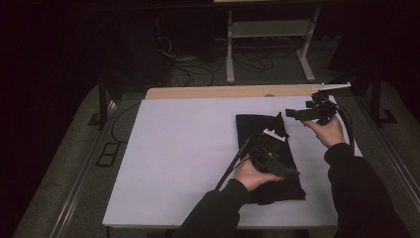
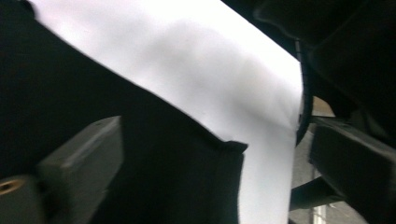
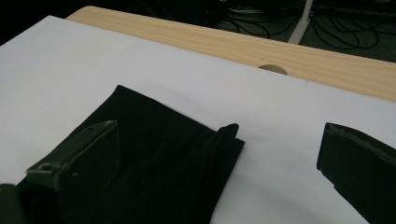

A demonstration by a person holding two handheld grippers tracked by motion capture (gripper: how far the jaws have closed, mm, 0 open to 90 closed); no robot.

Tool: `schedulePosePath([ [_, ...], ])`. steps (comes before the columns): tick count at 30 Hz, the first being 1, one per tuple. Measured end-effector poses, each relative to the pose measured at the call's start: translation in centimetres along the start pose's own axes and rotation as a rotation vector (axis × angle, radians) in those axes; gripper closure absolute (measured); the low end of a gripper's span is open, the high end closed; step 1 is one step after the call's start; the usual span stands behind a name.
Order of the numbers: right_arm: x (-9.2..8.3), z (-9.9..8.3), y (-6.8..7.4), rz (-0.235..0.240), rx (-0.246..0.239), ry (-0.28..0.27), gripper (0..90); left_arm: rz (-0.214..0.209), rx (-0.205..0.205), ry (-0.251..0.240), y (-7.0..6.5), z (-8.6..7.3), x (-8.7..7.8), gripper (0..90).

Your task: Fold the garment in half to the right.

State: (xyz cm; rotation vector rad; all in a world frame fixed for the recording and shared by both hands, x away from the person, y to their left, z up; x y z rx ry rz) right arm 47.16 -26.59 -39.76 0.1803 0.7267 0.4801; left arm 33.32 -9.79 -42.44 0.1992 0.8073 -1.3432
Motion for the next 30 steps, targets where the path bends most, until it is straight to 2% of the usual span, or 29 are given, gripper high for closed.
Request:
schedulePosePath([
  [4,-0.7,0.0,0.3,0.020,-0.006,-0.015,0.0,0.030,0.035,-0.004,0.4,-0.2,-1.2,0.0],
  [8,-1.2,-0.2,0.6,0.027,-0.016,-0.015,0.0,0.056,0.054,-0.017,0.8,-0.4,-2.3,0.0],
  [14,-1.6,-0.5,1.0,0.033,-0.033,-0.007,0.0,0.089,0.040,-0.037,1.8,-1.1,-4.1,0.0],
  [20,-2.1,-0.8,1.3,0.048,-0.040,-0.006,0.0,0.124,0.053,-0.055,2.5,-2.0,-6.1,0.0],
  [30,-4.0,-0.6,2.1,0.060,-0.059,-0.032,0.0,0.165,0.039,-0.071,3.3,-3.2,-8.7,0.0],
])
Point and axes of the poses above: each handheld gripper's, and its own axes: x roughly forward along the jaws, z roughly out of its top, y roughly to its left, the point moved 5 cm from there along x, roughly forward along the jaws, and after that the axes turned 10 degrees about x, right-handed, at the moved point
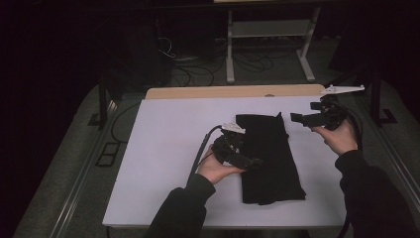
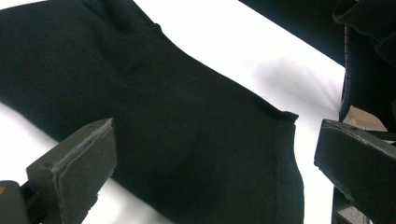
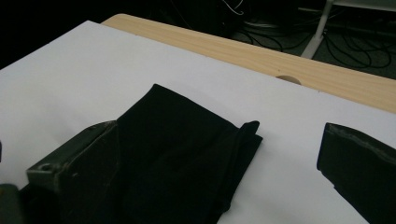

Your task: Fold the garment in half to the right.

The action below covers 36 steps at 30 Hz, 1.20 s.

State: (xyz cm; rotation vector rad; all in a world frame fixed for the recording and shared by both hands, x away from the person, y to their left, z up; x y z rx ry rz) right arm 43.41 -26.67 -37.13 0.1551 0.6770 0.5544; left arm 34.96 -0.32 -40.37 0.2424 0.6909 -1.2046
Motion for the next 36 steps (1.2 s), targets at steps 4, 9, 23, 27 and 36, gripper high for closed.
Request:
schedulePosePath([
  [4,-0.6,0.1,0.3,0.007,-0.002,-0.011,0.0,0.017,0.010,-0.004,0.4,-0.2,-0.8,0.0],
  [9,-0.9,-0.2,0.5,0.005,-0.010,-0.010,0.0,0.024,0.012,0.006,0.9,-0.8,-1.7,0.0],
  [23,-1.9,-2.0,0.3,-0.011,-0.028,0.001,0.0,0.096,-0.026,-0.059,2.4,-2.2,-4.8,0.0],
  [27,-2.2,-2.4,0.3,-0.009,-0.029,0.003,0.0,0.113,-0.035,-0.077,2.7,-2.6,-5.6,0.0],
  [36,-2.6,-3.3,0.3,-0.010,-0.034,0.004,0.0,0.127,-0.036,-0.105,2.9,-3.0,-7.0,0.0],
])
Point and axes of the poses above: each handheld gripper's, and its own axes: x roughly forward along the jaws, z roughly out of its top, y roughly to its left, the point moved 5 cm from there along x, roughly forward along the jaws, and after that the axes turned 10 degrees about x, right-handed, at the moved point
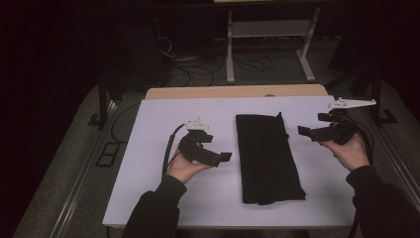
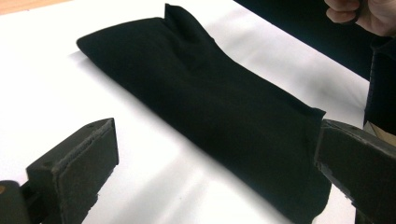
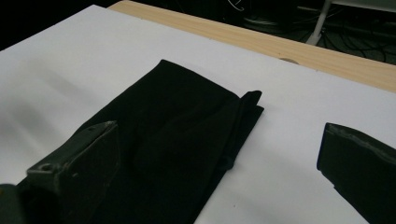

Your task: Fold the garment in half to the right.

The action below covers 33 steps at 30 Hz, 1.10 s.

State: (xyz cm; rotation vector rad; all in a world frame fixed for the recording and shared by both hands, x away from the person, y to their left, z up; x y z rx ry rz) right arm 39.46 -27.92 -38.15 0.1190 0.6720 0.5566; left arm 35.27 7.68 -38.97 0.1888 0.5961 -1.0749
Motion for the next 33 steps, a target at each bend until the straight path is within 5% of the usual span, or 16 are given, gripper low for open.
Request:
schedulePosePath([
  [33,-2.2,-3.5,-1.0,-0.005,0.030,-0.017,0.0,0.050,-0.049,-0.030,2.9,-4.5,-5.2,0.0],
])
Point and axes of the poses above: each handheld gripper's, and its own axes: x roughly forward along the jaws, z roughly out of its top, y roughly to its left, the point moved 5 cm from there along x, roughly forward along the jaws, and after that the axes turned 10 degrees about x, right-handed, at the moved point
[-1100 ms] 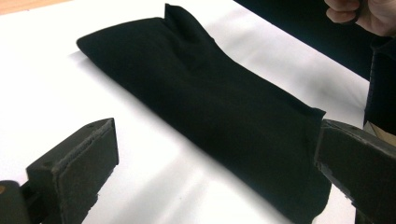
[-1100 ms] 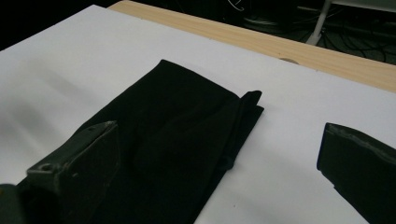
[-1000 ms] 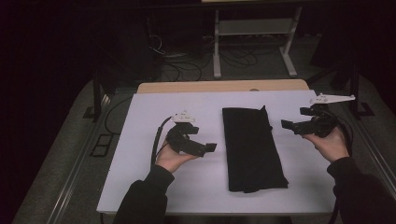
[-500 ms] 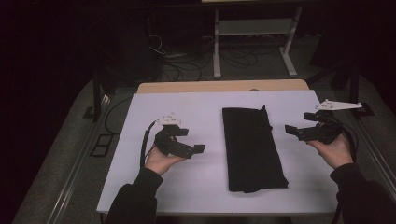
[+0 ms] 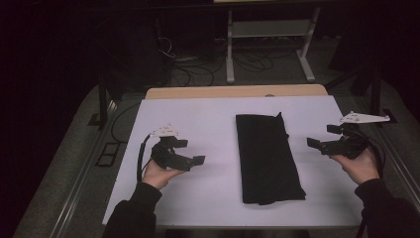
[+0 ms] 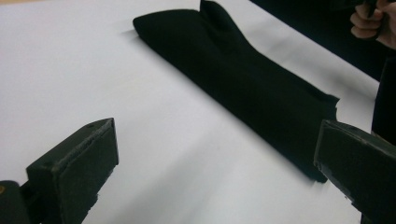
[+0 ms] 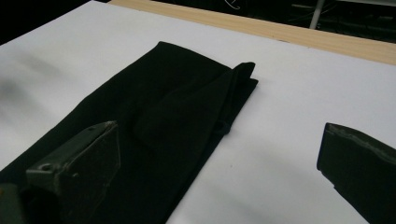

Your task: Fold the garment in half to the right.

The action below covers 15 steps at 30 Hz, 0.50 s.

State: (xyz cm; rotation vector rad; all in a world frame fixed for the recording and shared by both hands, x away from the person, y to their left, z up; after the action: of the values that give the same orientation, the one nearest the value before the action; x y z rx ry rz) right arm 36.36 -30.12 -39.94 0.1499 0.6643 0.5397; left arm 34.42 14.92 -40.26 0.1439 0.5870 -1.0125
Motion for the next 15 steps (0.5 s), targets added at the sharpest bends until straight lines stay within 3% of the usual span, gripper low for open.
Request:
schedulePosePath([
  [15,-0.9,-1.9,-0.6,0.000,0.009,0.006,0.0,0.031,-0.028,-0.009,1.2,-1.7,-1.6,0.0],
])
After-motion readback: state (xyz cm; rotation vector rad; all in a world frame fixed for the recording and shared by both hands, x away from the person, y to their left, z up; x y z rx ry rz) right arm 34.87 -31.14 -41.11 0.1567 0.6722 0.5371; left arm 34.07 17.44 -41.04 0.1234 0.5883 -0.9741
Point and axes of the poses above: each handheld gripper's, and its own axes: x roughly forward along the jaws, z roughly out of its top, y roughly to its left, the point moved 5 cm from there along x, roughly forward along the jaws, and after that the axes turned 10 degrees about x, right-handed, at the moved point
